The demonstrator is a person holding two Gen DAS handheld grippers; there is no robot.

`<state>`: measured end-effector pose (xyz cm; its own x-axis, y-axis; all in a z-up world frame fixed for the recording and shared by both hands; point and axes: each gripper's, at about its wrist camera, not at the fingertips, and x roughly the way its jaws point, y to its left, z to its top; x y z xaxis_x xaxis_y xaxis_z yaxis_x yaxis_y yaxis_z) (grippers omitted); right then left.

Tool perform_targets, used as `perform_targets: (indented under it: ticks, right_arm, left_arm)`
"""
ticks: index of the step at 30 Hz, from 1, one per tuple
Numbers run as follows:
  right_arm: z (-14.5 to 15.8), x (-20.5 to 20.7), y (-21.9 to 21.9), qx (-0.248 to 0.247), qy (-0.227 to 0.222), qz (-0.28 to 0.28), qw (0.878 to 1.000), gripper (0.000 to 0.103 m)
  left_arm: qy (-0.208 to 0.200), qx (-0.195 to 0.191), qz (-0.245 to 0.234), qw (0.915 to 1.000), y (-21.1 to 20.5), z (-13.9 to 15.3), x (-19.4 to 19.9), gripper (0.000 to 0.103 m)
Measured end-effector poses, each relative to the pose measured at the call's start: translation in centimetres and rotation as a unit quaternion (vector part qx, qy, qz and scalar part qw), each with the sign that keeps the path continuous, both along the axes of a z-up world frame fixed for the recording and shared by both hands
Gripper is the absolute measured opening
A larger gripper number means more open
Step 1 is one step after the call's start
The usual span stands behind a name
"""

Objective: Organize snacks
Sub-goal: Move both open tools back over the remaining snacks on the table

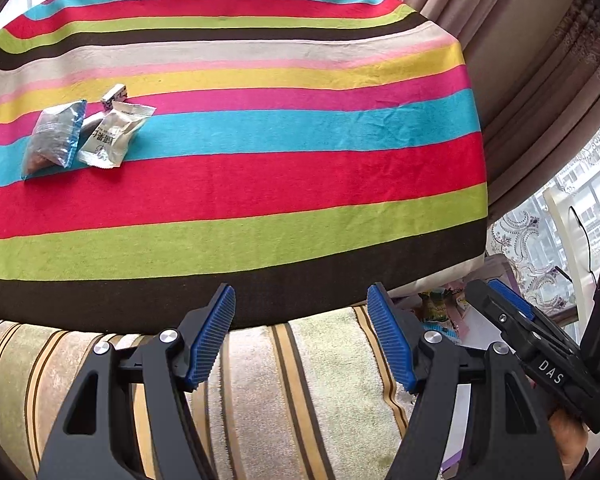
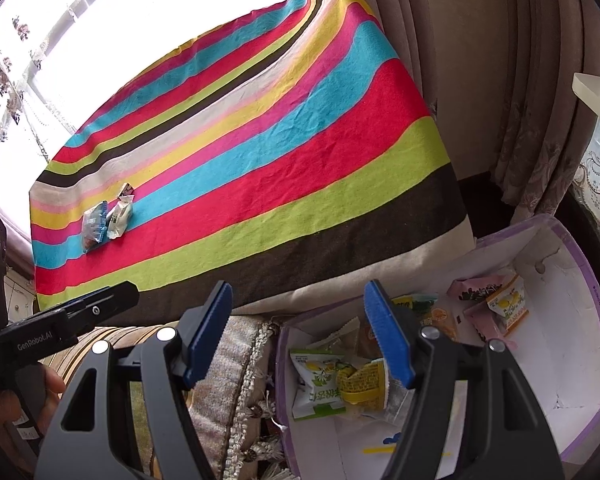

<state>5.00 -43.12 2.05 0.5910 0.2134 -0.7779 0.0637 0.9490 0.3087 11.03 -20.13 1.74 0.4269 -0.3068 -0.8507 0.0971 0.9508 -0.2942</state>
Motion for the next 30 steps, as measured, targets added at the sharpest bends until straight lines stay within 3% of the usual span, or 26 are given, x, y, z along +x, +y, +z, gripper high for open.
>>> perform_targets:
  ticks: [18,30]
  right_arm:
    - [0.4,2.9,8.0,-0.011,0.007,0.072,0.997,0.069]
    - [0.6,5.2,13.2,-0.011,0.007,0.097,0.995,0.074]
  left_arm:
    - [0.003,-0.024,0.124,0.992,11.7,-0.4,-0.3,0.067]
    - [0.0,-0.047,0.182,0.9822,17.9,-1.1,0.8,0.074]
